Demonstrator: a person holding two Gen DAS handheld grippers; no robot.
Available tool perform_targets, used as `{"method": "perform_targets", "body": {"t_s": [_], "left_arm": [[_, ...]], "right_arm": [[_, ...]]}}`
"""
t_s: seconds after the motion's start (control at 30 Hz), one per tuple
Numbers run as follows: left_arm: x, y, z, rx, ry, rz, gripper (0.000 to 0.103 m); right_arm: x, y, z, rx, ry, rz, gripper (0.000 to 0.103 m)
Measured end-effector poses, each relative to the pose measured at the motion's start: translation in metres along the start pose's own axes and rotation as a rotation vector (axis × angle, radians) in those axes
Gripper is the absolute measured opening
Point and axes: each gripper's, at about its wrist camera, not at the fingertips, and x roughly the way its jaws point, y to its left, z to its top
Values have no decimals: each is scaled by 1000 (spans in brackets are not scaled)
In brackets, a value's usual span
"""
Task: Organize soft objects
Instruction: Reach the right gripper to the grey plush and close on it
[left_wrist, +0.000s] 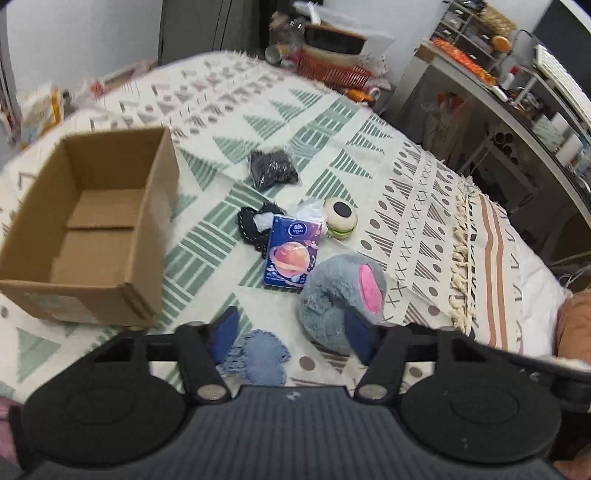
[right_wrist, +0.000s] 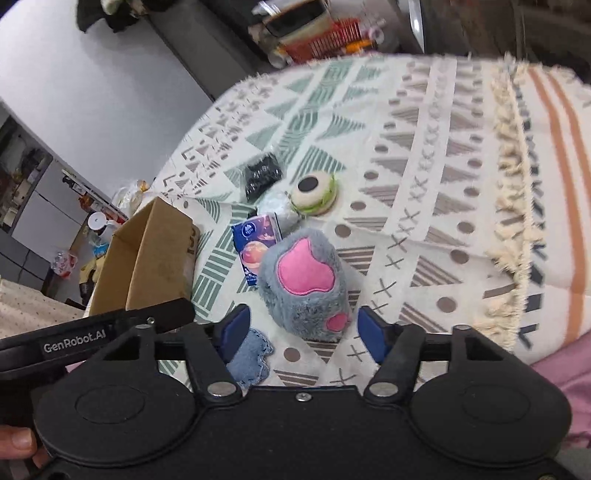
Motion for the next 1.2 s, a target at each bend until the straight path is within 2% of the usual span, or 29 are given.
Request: {"method": "perform_targets", "body": {"t_s": [0.13, 0.3, 0.43, 0.5, 0.87, 1.0, 1.2], "left_arm": [[16, 1, 11, -6, 8, 9, 53], [39, 3, 22, -24, 41, 4, 50], [57, 1, 28, -7, 61, -7, 50], [66, 0, 32, -6, 73, -8, 50], [93, -19, 38, 34, 110, -113, 50], [104, -19, 32, 24, 146, -151, 50], [112, -19, 29, 9, 153, -199, 50]], "right_arm": [[18, -1, 8, 5, 45, 6, 51], [42, 3, 12, -23, 95, 33, 48], [58, -6, 12, 5, 89, 42, 30], [60, -10, 14, 18, 65, 34, 28], [66, -46, 19, 169, 2, 55, 23], [67, -58, 19, 236, -4, 72, 23], [69, -66, 18, 277, -5, 82, 22]]}}
